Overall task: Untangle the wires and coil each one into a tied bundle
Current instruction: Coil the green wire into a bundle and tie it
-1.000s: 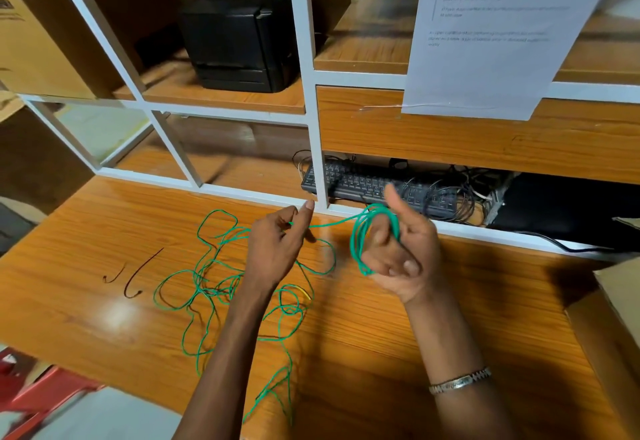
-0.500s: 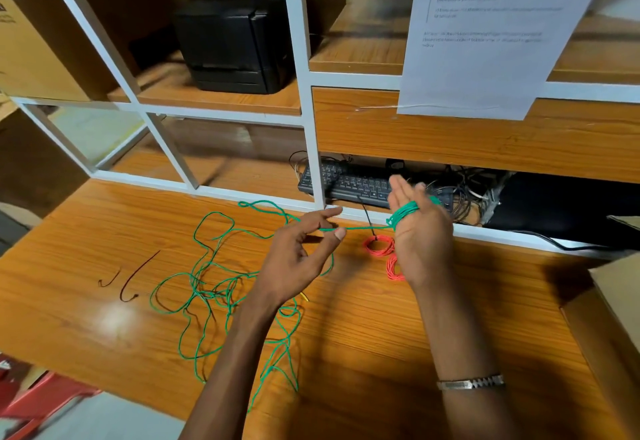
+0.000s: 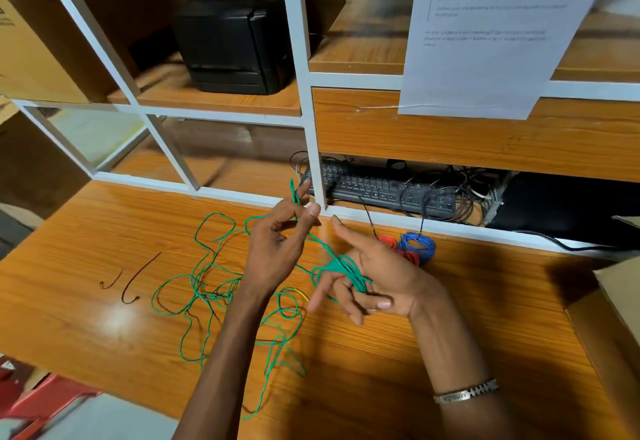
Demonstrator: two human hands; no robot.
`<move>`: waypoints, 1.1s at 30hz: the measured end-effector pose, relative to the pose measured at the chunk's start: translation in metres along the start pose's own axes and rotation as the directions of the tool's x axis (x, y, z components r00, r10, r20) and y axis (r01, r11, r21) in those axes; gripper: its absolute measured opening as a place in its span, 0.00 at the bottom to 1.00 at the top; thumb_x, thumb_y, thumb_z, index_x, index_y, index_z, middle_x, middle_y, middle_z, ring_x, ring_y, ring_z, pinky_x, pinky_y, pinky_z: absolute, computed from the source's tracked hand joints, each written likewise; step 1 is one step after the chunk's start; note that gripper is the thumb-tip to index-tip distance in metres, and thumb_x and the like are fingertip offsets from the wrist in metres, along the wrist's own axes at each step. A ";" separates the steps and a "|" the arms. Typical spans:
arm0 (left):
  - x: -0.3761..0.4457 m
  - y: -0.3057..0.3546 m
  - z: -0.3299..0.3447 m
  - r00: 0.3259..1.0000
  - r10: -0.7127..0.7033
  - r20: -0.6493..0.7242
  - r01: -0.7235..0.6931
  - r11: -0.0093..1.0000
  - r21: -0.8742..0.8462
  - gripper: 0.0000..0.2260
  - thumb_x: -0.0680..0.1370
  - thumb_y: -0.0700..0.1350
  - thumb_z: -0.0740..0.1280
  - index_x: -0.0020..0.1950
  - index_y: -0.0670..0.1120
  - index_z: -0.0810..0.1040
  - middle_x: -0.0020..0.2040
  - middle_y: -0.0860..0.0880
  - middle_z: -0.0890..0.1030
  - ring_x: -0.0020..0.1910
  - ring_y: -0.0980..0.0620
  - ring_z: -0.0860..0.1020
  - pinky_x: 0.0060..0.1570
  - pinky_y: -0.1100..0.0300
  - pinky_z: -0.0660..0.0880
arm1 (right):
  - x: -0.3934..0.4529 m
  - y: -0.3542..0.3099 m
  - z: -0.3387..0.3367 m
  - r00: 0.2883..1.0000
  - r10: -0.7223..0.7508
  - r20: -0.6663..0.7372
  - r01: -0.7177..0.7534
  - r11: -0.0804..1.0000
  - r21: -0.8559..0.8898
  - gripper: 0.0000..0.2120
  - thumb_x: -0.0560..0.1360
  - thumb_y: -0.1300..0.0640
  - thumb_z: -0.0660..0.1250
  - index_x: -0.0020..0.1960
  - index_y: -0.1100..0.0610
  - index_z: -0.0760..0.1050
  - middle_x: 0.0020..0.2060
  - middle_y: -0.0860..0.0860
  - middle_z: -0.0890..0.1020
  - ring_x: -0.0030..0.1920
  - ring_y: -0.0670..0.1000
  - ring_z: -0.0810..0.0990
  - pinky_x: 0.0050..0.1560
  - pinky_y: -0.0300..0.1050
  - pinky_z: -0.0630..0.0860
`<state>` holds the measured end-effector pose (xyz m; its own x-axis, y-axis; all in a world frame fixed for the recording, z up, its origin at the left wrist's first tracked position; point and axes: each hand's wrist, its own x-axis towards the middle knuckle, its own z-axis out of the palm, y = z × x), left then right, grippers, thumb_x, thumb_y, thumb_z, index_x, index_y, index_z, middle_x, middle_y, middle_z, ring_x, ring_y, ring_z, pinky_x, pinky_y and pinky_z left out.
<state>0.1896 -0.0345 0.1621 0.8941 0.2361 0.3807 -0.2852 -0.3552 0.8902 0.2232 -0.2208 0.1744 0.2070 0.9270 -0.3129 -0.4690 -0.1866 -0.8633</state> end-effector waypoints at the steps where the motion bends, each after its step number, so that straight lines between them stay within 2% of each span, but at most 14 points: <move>1: 0.000 -0.002 0.000 0.999 -0.040 -0.020 0.039 0.999 -0.023 0.10 0.84 0.46 0.68 0.48 0.42 0.85 0.60 0.66 0.83 0.67 0.54 0.80 0.55 0.63 0.77 | -0.002 -0.002 0.000 0.998 -0.024 0.058 0.023 1.000 0.020 0.52 0.78 0.25 0.50 0.54 0.77 0.79 0.24 0.61 0.78 0.13 0.48 0.59 0.17 0.42 0.47; 4: -0.004 -0.009 0.002 0.991 -0.117 -0.069 0.118 0.993 -0.002 0.15 0.85 0.57 0.63 0.64 0.52 0.84 0.55 0.54 0.87 0.47 0.52 0.79 0.45 0.53 0.77 | -0.011 -0.004 0.000 0.977 -0.135 0.165 0.126 0.990 0.062 0.42 0.81 0.32 0.57 0.47 0.73 0.82 0.18 0.56 0.75 0.13 0.50 0.52 0.18 0.44 0.43; 6: -0.006 -0.013 -0.002 0.989 -0.107 -0.103 0.114 0.991 0.070 0.16 0.86 0.55 0.61 0.58 0.50 0.87 0.47 0.51 0.87 0.42 0.52 0.81 0.44 0.51 0.78 | -0.014 -0.003 -0.002 0.950 -0.263 0.170 0.234 0.956 0.176 0.35 0.82 0.38 0.59 0.44 0.71 0.83 0.15 0.53 0.72 0.13 0.49 0.53 0.17 0.38 0.54; 8: -0.007 -0.012 -0.006 0.989 -0.112 -0.101 0.123 0.986 0.109 0.19 0.86 0.54 0.64 0.40 0.50 0.86 0.35 0.52 0.84 0.37 0.53 0.81 0.40 0.53 0.74 | -0.014 0.000 -0.008 0.882 -0.460 0.102 0.387 0.830 0.401 0.32 0.84 0.42 0.59 0.42 0.69 0.84 0.13 0.53 0.66 0.14 0.50 0.52 0.19 0.37 0.60; 10: -0.008 -0.009 -0.004 0.987 -0.139 -0.076 0.147 0.983 0.111 0.25 0.84 0.52 0.68 0.28 0.45 0.75 0.25 0.51 0.75 0.30 0.57 0.79 0.35 0.54 0.69 | -0.014 0.002 -0.018 0.784 -0.619 -0.047 0.513 0.603 0.610 0.29 0.85 0.46 0.57 0.43 0.68 0.83 0.14 0.51 0.67 0.14 0.48 0.55 0.21 0.38 0.63; 12: -0.010 -0.007 0.000 0.985 -0.169 -0.037 0.172 0.982 0.085 0.28 0.82 0.50 0.71 0.26 0.39 0.69 0.24 0.39 0.73 0.34 0.59 0.84 0.36 0.54 0.69 | -0.014 0.000 -0.029 0.702 -0.678 -0.220 0.595 0.388 0.704 0.26 0.87 0.49 0.56 0.50 0.68 0.82 0.19 0.50 0.75 0.16 0.46 0.61 0.25 0.38 0.66; 14: -0.009 -0.006 0.003 0.985 -0.175 -0.006 0.175 0.983 0.059 0.28 0.81 0.50 0.73 0.26 0.37 0.70 0.27 0.34 0.77 0.35 0.57 0.86 0.37 0.55 0.70 | -0.015 -0.002 -0.039 0.633 -0.633 -0.446 0.687 0.192 0.701 0.24 0.88 0.51 0.54 0.62 0.69 0.79 0.28 0.48 0.79 0.20 0.45 0.68 0.29 0.37 0.70; 17: -0.006 -0.004 0.002 0.978 -0.206 0.034 0.207 0.978 -0.011 0.26 0.81 0.49 0.73 0.24 0.46 0.72 0.28 0.41 0.82 0.33 0.45 0.85 0.38 0.53 0.74 | -0.017 0.003 -0.055 0.553 -0.438 -0.709 0.792 0.015 0.610 0.23 0.88 0.56 0.50 0.74 0.72 0.64 0.40 0.48 0.82 0.31 0.42 0.74 0.36 0.37 0.75; 20: -0.007 0.001 0.009 0.974 -0.217 0.064 0.222 0.973 -0.064 0.24 0.81 0.48 0.73 0.24 0.47 0.75 0.27 0.42 0.82 0.35 0.42 0.86 0.43 0.54 0.76 | -0.019 0.008 -0.068 0.545 -0.314 -0.778 0.825 0.037 0.563 0.23 0.88 0.57 0.51 0.76 0.72 0.59 0.45 0.50 0.84 0.40 0.42 0.73 0.36 0.37 0.77; 24: -0.012 0.007 0.019 0.972 -0.214 0.098 0.223 0.971 -0.090 0.26 0.81 0.46 0.72 0.22 0.50 0.76 0.25 0.42 0.80 0.33 0.38 0.84 0.40 0.59 0.76 | -0.027 0.017 -0.076 0.513 -0.327 -0.793 0.849 0.058 0.525 0.21 0.87 0.56 0.54 0.74 0.68 0.66 0.46 0.54 0.85 0.47 0.46 0.78 0.34 0.38 0.81; 26: -0.013 0.009 0.019 0.970 -0.218 0.104 0.228 0.968 -0.103 0.25 0.81 0.45 0.72 0.23 0.48 0.76 0.24 0.43 0.80 0.31 0.43 0.84 0.38 0.61 0.75 | -0.023 0.022 -0.076 0.488 -0.360 -0.795 0.866 0.082 0.494 0.20 0.87 0.55 0.53 0.73 0.68 0.67 0.57 0.61 0.85 0.57 0.53 0.84 0.47 0.44 0.85; 29: -0.015 0.011 0.019 0.968 -0.225 0.114 0.237 0.965 -0.110 0.25 0.81 0.43 0.72 0.24 0.42 0.75 0.24 0.42 0.79 0.31 0.45 0.83 0.36 0.64 0.74 | -0.016 0.023 -0.074 0.358 -0.395 -0.846 0.909 0.357 0.217 0.22 0.88 0.54 0.50 0.74 0.69 0.63 0.69 0.65 0.76 0.69 0.57 0.78 0.69 0.46 0.75; 31: -0.015 0.014 0.017 0.972 -0.209 0.110 0.221 0.970 -0.106 0.25 0.81 0.43 0.72 0.25 0.40 0.75 0.24 0.41 0.79 0.30 0.45 0.83 0.36 0.64 0.74 | -0.010 0.023 -0.070 0.266 -0.443 -0.856 0.813 0.580 -0.047 0.22 0.88 0.55 0.49 0.75 0.69 0.62 0.68 0.64 0.76 0.69 0.55 0.78 0.70 0.45 0.74; 33: -0.012 0.016 0.013 0.978 -0.192 0.085 0.200 0.974 -0.105 0.25 0.82 0.44 0.72 0.24 0.43 0.76 0.23 0.41 0.78 0.30 0.45 0.83 0.37 0.64 0.74 | -0.003 0.023 -0.061 0.243 -0.482 -0.842 0.634 0.736 -0.238 0.20 0.89 0.55 0.48 0.74 0.66 0.65 0.65 0.61 0.79 0.66 0.51 0.81 0.68 0.43 0.75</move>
<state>0.1783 -0.0545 0.1687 0.9583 0.2218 0.1800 -0.1350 -0.2036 0.9697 0.2639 -0.2479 0.1316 0.9991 0.0408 0.0064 -0.0093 0.3727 -0.9279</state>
